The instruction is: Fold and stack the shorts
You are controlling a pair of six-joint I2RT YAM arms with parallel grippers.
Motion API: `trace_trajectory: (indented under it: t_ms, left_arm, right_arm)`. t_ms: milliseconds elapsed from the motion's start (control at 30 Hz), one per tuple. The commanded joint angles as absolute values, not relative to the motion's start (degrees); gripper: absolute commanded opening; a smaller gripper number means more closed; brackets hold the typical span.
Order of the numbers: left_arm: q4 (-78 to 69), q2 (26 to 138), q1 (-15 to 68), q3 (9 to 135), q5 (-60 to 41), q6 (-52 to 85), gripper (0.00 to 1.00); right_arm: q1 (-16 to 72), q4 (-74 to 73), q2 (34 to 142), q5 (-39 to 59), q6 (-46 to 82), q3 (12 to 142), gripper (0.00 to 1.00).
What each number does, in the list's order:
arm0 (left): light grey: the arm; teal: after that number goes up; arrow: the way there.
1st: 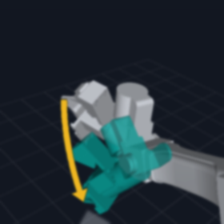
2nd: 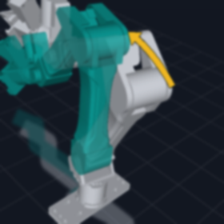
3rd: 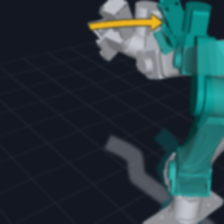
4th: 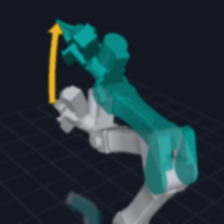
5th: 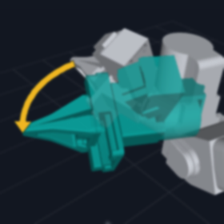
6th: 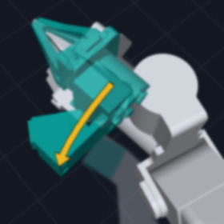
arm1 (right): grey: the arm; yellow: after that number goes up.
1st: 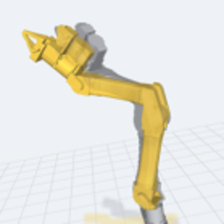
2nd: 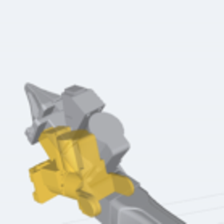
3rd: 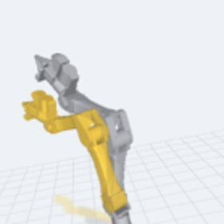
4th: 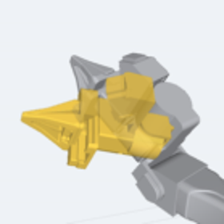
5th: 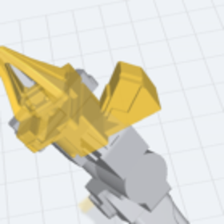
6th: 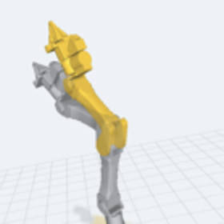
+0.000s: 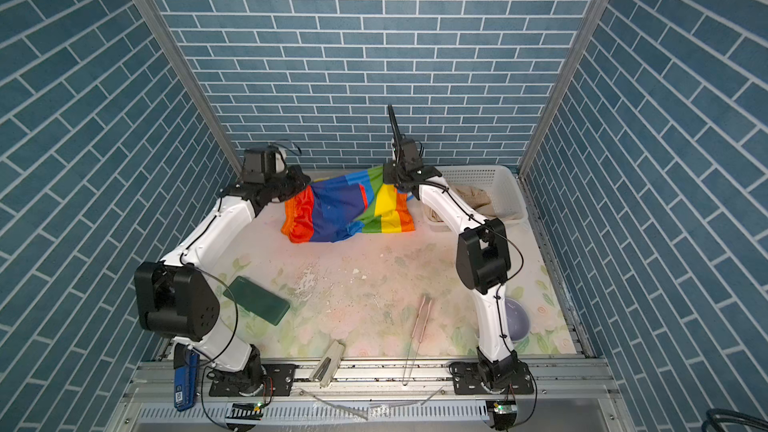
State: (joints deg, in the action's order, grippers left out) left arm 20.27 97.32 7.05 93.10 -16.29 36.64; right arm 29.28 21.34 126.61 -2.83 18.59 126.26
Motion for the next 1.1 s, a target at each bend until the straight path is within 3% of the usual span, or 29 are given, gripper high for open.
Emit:
trace_trajectory:
  t_ms: [0, 67, 133, 300, 400, 467, 533, 633, 733, 1067]
  left_arm:
    - [28.1, 99.7, 5.4, 109.1, -8.7, 32.6, 0.0]
    - [30.2, 102.6, 5.4, 119.7, -9.6, 32.0, 0.0]
    - [31.2, 105.2, 5.5, 129.0, -11.2, 31.4, 0.0]
    - [33.8, 110.8, 5.7, 150.6, -15.0, 30.6, 0.01]
    - [36.1, 110.1, 5.7, 154.9, -16.8, 29.3, 0.01]
    - [36.1, 105.4, 5.7, 147.2, -18.1, 27.5, 0.01]
    - [30.9, 97.1, 5.7, 130.0, -18.2, 26.3, 0.01]
    - [20.0, 83.0, 5.6, 100.4, -12.1, 25.7, 0.01]
    - [17.0, 73.9, 5.0, 82.4, -7.6, 26.9, 0.0]
    - [22.1, 60.6, 4.2, 55.0, -9.8, 31.2, 0.0]
  right_arm:
    - [24.0, 24.3, 132.1, -16.4, 16.7, 149.2, 0.0]
    - [23.8, 18.7, 135.6, -19.0, 14.7, 159.2, 0.0]
    - [23.8, 9.1, 134.7, -20.2, 12.6, 159.6, 0.0]
    - [23.8, -14.1, 123.2, -22.1, 11.6, 145.4, 0.0]
    - [23.9, -19.3, 114.9, -21.9, 11.3, 134.4, 0.0]
    - [24.0, -26.9, 106.9, -20.9, 12.1, 119.5, 0.0]
    - [24.5, -33.4, 99.6, -22.0, 13.0, 104.0, 0.0]
    - [25.2, -34.7, 90.9, -24.7, 16.9, 85.9, 0.0]
    - [26.4, -33.1, 84.4, -25.1, 21.3, 70.8, 0.0]
    - [34.0, -10.4, 67.2, -28.6, 30.2, 43.7, 0.0]
